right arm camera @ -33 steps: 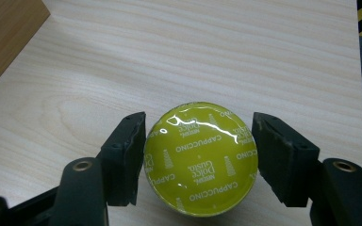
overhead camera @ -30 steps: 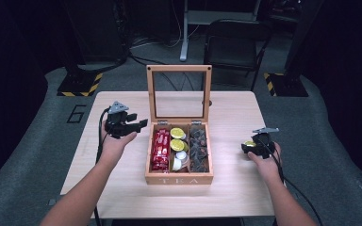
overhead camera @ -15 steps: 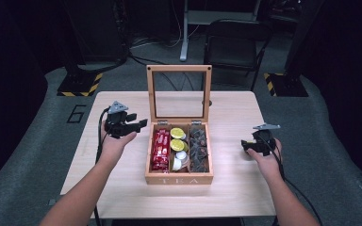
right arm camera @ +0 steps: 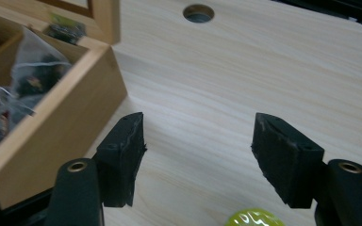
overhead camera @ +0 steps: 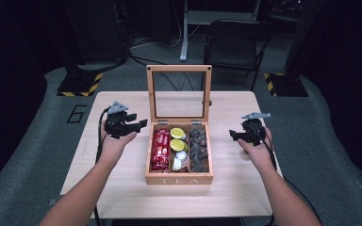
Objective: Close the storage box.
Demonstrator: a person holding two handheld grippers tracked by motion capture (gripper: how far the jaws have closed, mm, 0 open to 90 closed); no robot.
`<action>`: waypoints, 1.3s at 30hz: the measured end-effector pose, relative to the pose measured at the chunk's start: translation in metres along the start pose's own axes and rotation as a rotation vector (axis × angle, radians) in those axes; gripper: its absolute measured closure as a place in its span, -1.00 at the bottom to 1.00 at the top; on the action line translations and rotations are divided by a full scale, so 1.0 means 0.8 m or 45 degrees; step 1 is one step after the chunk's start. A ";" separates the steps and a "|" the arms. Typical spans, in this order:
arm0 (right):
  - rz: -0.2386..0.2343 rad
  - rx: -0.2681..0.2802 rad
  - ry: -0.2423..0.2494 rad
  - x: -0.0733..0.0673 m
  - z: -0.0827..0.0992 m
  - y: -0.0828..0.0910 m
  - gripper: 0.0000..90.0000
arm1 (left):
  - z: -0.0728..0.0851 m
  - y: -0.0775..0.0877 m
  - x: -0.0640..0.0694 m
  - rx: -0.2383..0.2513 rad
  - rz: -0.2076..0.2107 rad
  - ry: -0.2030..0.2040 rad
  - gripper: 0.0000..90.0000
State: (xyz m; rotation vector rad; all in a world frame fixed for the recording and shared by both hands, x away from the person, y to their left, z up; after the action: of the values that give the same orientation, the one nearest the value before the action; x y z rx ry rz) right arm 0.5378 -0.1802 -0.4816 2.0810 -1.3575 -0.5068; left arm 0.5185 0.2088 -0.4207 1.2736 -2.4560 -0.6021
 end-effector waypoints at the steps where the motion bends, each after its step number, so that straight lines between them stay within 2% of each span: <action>1: -0.003 0.014 -0.007 -0.004 -0.005 -0.001 -0.22 | 0.000 0.000 -0.001 -0.003 0.001 0.001 -0.03; 2: -0.006 0.018 0.013 -0.006 -0.009 -0.001 -0.22 | 0.000 0.000 -0.001 -0.003 0.001 0.003 -0.03; 3: -0.004 0.027 0.004 -0.010 -0.013 -0.001 -0.22 | 0.000 0.001 -0.001 -0.005 0.003 0.004 -0.03; 12: -0.054 0.082 0.065 -0.038 -0.052 0.006 -0.24 | 0.001 0.001 -0.001 -0.007 0.004 0.002 -0.03; 19: -0.073 0.111 0.126 -0.053 -0.083 0.014 -0.24 | 0.000 0.002 -0.001 -0.009 0.003 -0.003 -0.03; 29: -0.138 0.132 0.090 -0.068 -0.110 0.019 -0.22 | 0.000 0.001 0.000 -0.012 0.008 -0.004 -0.03; 39: -0.144 0.109 0.126 -0.075 -0.123 -0.001 -0.22 | 0.000 0.000 0.001 -0.012 0.011 -0.006 -0.03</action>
State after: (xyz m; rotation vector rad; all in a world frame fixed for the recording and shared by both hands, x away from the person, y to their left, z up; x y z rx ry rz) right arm 0.5736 -0.0985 -0.4091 2.2310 -1.2301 -0.3925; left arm 0.5180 0.2079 -0.4208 1.2592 -2.4581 -0.6139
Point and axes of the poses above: each handheld gripper's, and its own axes: y roughly backward along the jaws, z roughly out of its underside, x roughly to its right, the point moved 8 cm from there along -y, roughly forward along the jaws, and after that the axes turned 1 degree about -y, right-handed, at the moved point
